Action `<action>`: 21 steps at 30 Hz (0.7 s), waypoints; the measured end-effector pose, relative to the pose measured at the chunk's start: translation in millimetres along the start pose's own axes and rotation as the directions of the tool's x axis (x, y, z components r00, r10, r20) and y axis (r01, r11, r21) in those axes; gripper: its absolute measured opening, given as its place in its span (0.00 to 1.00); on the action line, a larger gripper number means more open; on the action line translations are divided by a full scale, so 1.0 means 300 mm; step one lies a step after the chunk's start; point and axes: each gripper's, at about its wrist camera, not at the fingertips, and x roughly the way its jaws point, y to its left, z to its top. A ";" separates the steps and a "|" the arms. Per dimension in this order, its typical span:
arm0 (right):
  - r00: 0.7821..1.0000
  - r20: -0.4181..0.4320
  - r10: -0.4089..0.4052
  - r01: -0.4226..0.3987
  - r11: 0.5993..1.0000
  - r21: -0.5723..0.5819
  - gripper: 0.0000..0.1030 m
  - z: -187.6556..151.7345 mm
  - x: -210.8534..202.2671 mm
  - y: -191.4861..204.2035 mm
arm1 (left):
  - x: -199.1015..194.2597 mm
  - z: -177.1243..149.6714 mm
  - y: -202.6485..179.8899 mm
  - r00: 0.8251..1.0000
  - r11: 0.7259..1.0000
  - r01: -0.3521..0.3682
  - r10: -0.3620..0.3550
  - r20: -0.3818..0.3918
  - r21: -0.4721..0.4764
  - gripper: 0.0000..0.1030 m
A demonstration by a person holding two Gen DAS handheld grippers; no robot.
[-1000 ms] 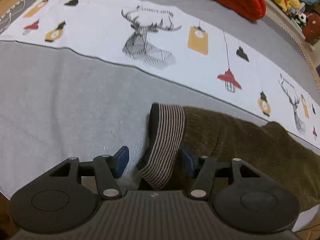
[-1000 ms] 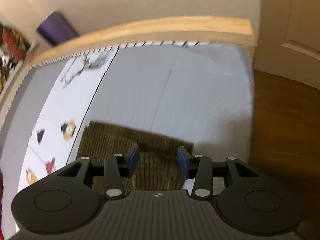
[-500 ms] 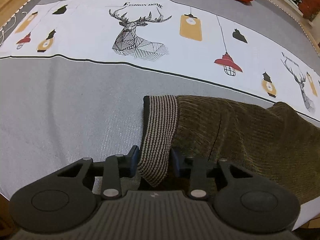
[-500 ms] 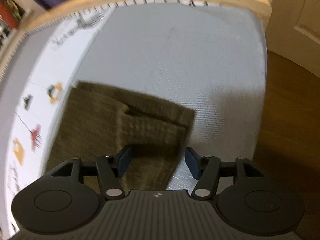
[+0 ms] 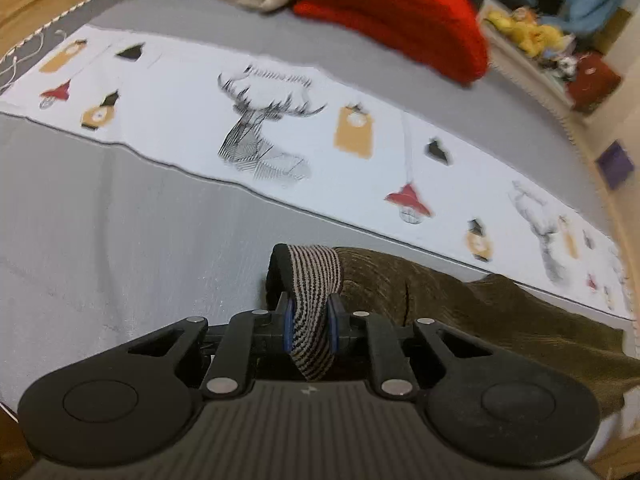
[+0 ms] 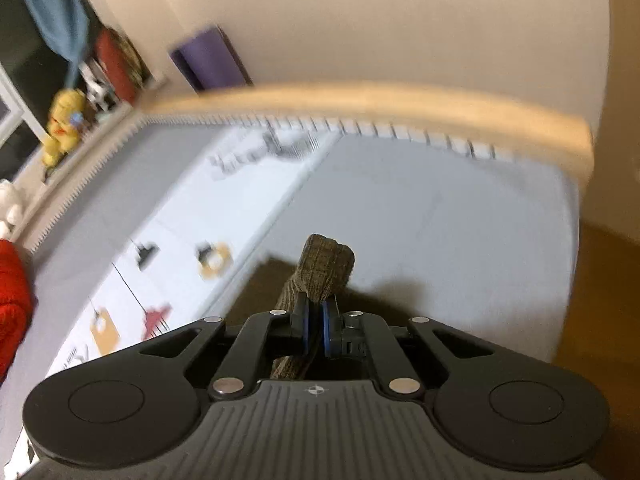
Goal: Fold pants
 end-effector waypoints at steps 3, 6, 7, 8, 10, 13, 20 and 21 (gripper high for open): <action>0.986 -0.096 -0.136 0.136 0.991 -0.002 0.06 -0.023 0.049 -0.044 | 0.072 -0.063 0.005 0.982 0.995 -0.051 0.065 -0.177 0.087 0.19; 0.921 -0.301 -0.248 0.276 0.959 0.056 0.08 -0.069 0.157 -0.142 | 0.137 -0.130 -0.052 0.953 0.949 -0.106 0.181 -0.242 0.296 0.33; 0.908 -0.342 -0.243 0.285 0.956 0.077 0.13 -0.081 0.173 -0.166 | 0.127 -0.125 -0.063 0.959 0.943 -0.123 0.193 -0.207 0.310 0.35; 0.908 -0.339 -0.247 0.292 0.952 0.089 0.16 -0.079 0.172 -0.178 | 0.105 -0.108 -0.066 0.970 0.948 -0.124 0.178 -0.167 0.292 0.36; 0.926 -0.280 -0.254 0.289 0.953 0.093 0.21 -0.062 0.141 -0.160 | 0.050 -0.066 -0.074 0.989 0.962 -0.114 0.134 -0.068 0.249 0.40; 0.953 -0.153 -0.260 0.264 0.965 0.005 0.34 -0.037 0.087 -0.084 | 0.018 -0.005 -0.120 0.999 0.974 -0.053 0.051 0.014 0.220 0.38; 0.975 -0.135 -0.175 0.155 0.978 -0.142 0.41 -0.032 0.087 0.006 | 0.265 -0.047 -0.226 0.951 0.909 -0.147 0.239 -0.198 0.390 0.31; 0.971 -0.159 -0.179 0.158 0.978 -0.134 0.42 -0.038 0.092 -0.008 | 0.288 -0.050 -0.232 0.938 0.890 -0.181 0.284 -0.197 0.418 0.32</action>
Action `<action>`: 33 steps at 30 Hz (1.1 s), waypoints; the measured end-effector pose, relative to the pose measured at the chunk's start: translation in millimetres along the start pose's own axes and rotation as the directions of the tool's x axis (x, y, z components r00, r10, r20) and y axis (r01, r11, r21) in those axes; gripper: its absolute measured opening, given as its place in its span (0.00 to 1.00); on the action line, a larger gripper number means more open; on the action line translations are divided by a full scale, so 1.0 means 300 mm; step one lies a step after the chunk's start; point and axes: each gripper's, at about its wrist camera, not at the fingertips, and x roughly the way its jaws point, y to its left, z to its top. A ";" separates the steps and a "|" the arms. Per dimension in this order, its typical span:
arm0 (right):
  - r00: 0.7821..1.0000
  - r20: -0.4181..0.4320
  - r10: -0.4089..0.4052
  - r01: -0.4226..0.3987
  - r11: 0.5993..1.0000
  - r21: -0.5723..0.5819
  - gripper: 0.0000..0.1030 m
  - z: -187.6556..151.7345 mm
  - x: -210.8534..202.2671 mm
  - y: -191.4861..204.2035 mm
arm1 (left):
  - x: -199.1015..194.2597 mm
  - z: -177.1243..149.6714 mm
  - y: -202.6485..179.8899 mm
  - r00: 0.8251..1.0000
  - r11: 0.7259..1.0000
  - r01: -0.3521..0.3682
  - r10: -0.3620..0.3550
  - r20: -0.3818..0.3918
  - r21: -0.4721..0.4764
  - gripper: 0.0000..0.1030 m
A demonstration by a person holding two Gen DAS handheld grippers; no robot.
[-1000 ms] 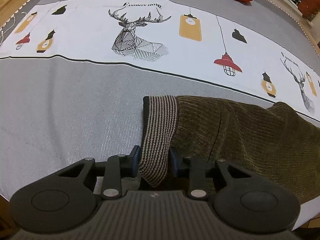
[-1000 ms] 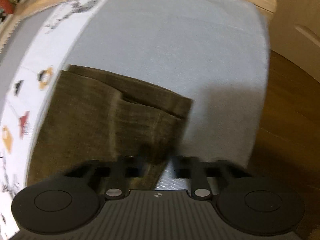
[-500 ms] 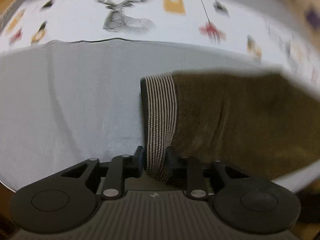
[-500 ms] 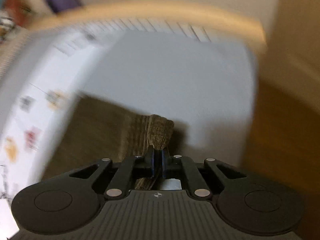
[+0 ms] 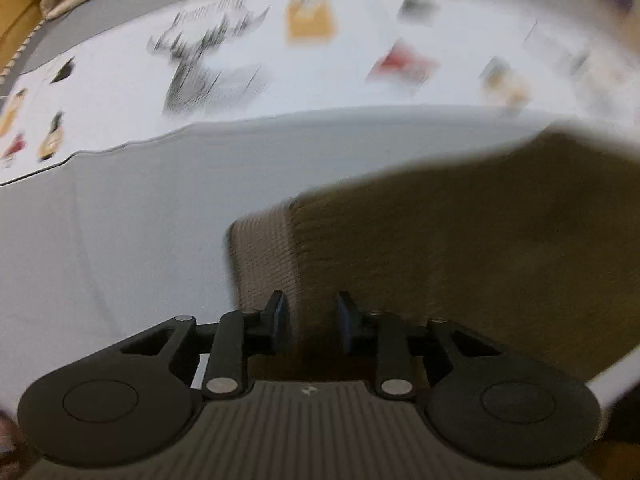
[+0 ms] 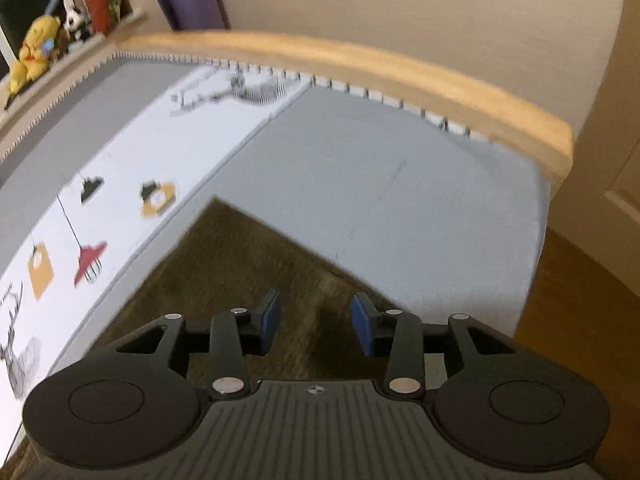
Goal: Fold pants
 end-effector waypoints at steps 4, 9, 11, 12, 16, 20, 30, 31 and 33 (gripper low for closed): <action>0.999 -0.036 -0.024 0.029 0.990 0.139 0.49 0.025 0.051 -0.120 | -0.077 0.059 -0.039 0.992 1.000 -0.007 0.008 0.122 -0.007 0.33; 0.998 -0.059 -0.031 0.046 0.962 0.270 0.50 0.024 0.094 -0.255 | -0.144 0.096 -0.106 0.974 0.999 0.037 -0.035 0.224 -0.008 0.38; 0.998 -0.053 0.023 -0.007 0.958 0.287 0.54 0.021 0.107 -0.277 | -0.157 0.102 -0.138 0.969 0.998 0.057 -0.057 0.242 0.010 0.39; 0.997 -0.056 0.052 -0.033 0.957 0.287 0.58 0.019 0.117 -0.280 | -0.160 0.111 -0.158 0.967 0.998 0.063 -0.066 0.246 0.020 0.39; 0.991 -0.071 0.112 -0.090 0.960 0.265 0.65 0.017 0.145 -0.264 | -0.143 0.130 -0.197 0.967 0.997 0.074 -0.081 0.242 0.039 0.40; 0.984 -0.151 0.090 -0.053 0.972 0.230 0.65 0.005 0.208 -0.245 | -0.128 0.142 -0.223 0.967 0.996 0.076 -0.087 0.239 0.052 0.41; 0.987 -0.138 0.088 -0.078 0.994 0.077 0.29 -0.005 0.236 -0.151 | -0.129 0.157 -0.227 0.965 0.996 0.074 -0.083 0.249 0.046 0.41; 0.987 -0.131 0.088 -0.079 0.994 0.076 0.28 -0.002 0.229 -0.146 | -0.131 0.160 -0.222 0.965 0.996 0.074 -0.081 0.250 0.039 0.41; 0.989 -0.114 0.097 -0.087 0.992 0.092 0.27 0.006 0.207 -0.142 | -0.139 0.165 -0.214 0.963 0.997 0.078 -0.083 0.257 0.026 0.41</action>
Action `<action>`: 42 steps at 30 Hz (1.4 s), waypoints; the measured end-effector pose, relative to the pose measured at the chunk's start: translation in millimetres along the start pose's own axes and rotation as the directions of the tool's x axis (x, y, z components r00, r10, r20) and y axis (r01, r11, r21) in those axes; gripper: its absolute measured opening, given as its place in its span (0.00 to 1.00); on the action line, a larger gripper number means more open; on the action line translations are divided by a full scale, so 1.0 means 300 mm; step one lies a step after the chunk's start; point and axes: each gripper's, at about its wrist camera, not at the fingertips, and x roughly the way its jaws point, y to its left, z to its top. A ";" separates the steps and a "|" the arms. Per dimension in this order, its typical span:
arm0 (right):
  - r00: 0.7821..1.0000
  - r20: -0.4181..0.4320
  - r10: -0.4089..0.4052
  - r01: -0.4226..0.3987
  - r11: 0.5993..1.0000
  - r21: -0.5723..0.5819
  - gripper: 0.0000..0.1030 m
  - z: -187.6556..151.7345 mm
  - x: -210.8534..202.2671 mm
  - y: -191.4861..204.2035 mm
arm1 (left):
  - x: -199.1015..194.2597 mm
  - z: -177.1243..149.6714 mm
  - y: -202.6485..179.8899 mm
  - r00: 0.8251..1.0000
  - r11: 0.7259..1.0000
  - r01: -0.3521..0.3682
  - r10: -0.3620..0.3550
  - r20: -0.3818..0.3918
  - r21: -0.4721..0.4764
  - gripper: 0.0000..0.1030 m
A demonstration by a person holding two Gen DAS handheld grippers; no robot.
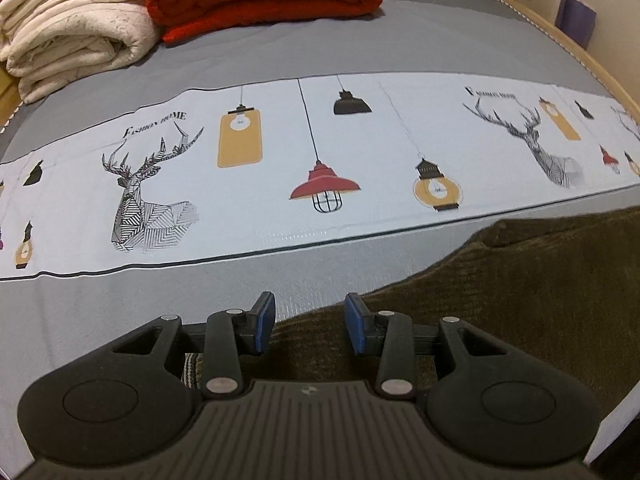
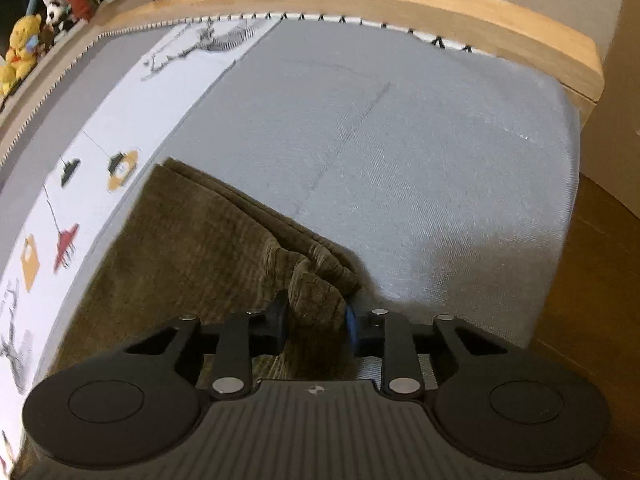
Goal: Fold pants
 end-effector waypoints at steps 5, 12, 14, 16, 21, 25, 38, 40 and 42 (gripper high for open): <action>0.993 0.109 0.038 -0.035 0.999 -0.028 0.26 -0.007 -0.136 0.099 | -0.039 0.008 -0.006 0.999 1.000 0.011 -0.011 0.030 -0.004 0.41; 0.900 0.331 0.283 -0.110 0.883 -0.457 0.24 -0.275 -0.504 0.555 | -0.099 -0.006 -0.012 0.997 1.000 0.023 -0.022 0.069 -0.008 0.41; 0.849 0.342 0.403 -0.123 0.780 -0.613 0.24 -0.463 -0.603 0.712 | -0.111 -0.009 -0.012 0.997 0.999 0.028 -0.026 0.077 -0.017 0.41; 0.821 0.289 0.493 -0.153 0.677 -0.720 0.24 -0.627 -0.651 0.827 | -0.110 -0.015 -0.013 0.997 0.999 0.027 -0.025 0.073 -0.021 0.41; 0.865 -0.105 0.490 -0.325 0.390 -0.862 0.25 -1.095 -0.539 1.025 | -0.100 -0.023 -0.025 0.998 0.999 0.038 -0.038 0.059 0.009 0.41; 0.888 -0.407 0.216 -0.445 0.174 -0.878 0.36 -1.391 -0.341 1.050 | -0.108 -0.023 -0.011 0.996 0.998 0.059 -0.059 0.061 -0.001 0.41; 0.878 -0.329 0.348 -0.392 0.129 -0.911 0.55 -1.393 -0.429 1.030 | -0.127 -0.012 0.010 0.994 0.997 0.083 -0.082 0.073 -0.005 0.43; 0.886 -0.335 0.320 -0.386 0.110 -0.916 0.47 -1.421 -0.393 1.029 | -0.125 -0.015 -0.002 0.994 0.997 0.081 -0.081 0.070 0.009 0.43; 0.888 -0.360 0.286 -0.396 0.078 -0.915 0.27 -1.451 -0.365 1.028 | -0.121 -0.018 -0.008 0.995 0.997 0.079 -0.080 0.067 0.017 0.43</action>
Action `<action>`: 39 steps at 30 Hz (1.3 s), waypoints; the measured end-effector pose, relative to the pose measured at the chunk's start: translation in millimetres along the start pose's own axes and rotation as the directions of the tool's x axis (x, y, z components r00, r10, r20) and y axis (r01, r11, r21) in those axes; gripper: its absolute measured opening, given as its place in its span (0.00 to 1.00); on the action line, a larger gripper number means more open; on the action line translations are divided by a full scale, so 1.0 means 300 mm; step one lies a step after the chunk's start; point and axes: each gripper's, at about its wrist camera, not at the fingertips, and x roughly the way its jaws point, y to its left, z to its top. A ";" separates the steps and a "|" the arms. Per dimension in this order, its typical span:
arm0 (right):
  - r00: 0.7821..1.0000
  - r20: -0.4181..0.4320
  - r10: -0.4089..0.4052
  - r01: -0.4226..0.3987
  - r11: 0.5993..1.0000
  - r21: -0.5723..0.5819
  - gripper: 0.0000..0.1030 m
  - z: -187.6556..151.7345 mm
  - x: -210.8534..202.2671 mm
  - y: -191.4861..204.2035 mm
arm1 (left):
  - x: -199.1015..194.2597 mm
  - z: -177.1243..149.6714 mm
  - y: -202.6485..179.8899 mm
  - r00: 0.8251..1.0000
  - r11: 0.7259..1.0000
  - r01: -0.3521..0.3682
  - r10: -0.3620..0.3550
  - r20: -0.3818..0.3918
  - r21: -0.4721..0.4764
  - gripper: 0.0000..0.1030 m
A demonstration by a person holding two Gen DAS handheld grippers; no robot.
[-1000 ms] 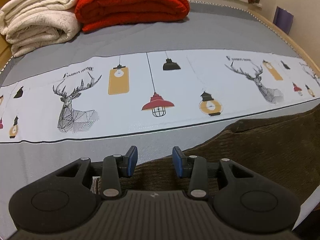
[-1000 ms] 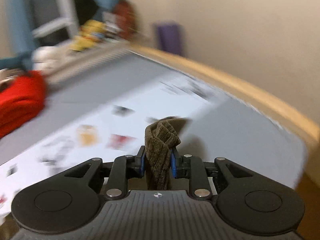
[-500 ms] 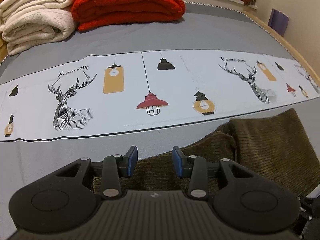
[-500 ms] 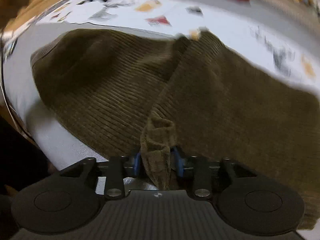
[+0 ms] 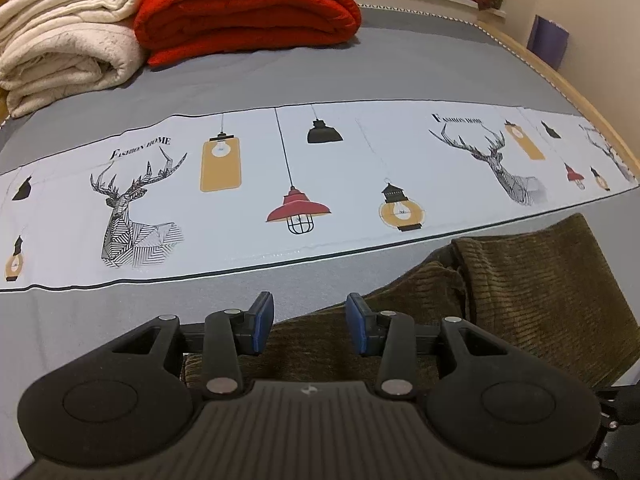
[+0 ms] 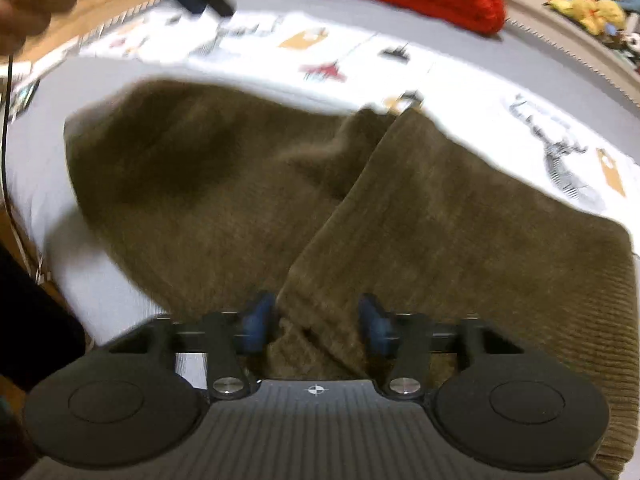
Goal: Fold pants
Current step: 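Lay the folded leg down with the right gripper onto the pants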
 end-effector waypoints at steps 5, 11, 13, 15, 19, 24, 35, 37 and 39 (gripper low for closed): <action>0.997 0.075 -0.008 0.017 0.992 -0.122 0.18 0.003 -0.099 0.061 | 0.008 -0.001 -0.010 1.000 1.000 0.004 -0.004 -0.005 0.014 0.43; 1.000 0.000 -0.001 0.001 0.970 -0.243 0.27 -0.073 -0.054 0.104 | 0.024 0.017 -0.045 1.000 1.000 0.025 -0.025 -0.012 0.010 0.45; 0.999 0.020 0.037 -0.034 0.987 -0.156 0.32 -0.045 -0.083 0.079 | 0.028 0.020 -0.076 0.999 0.999 0.037 -0.036 -0.011 0.029 0.45; 0.988 0.096 0.119 -0.118 0.993 -0.017 0.43 -0.023 -0.148 0.009 | 0.035 0.021 -0.110 0.999 0.998 0.046 -0.046 -0.015 0.052 0.45; 0.980 0.198 0.025 -0.062 0.981 0.185 0.53 -0.023 -0.239 -0.132 | 0.057 0.023 -0.175 0.997 0.994 0.072 -0.069 -0.031 0.083 0.45; 0.915 0.042 -0.402 0.324 0.793 0.516 0.60 -0.117 -0.262 -0.405 | 0.079 0.029 -0.262 0.995 0.988 0.098 -0.093 -0.047 0.121 0.45; 0.954 -0.138 -0.265 0.228 0.351 0.908 0.65 -0.433 -0.225 -0.714 | 0.100 0.065 -0.384 0.990 0.976 0.137 -0.132 -0.039 0.168 0.46; 0.958 -0.120 -0.260 0.217 0.387 0.896 0.57 -0.416 -0.218 -0.715 | 0.102 0.067 -0.391 0.990 0.975 0.139 -0.135 -0.040 0.172 0.46; 0.955 -0.127 -0.270 0.234 0.417 0.878 0.53 -0.395 -0.216 -0.702 | 0.103 0.068 -0.394 0.990 0.975 0.142 -0.137 -0.041 0.170 0.46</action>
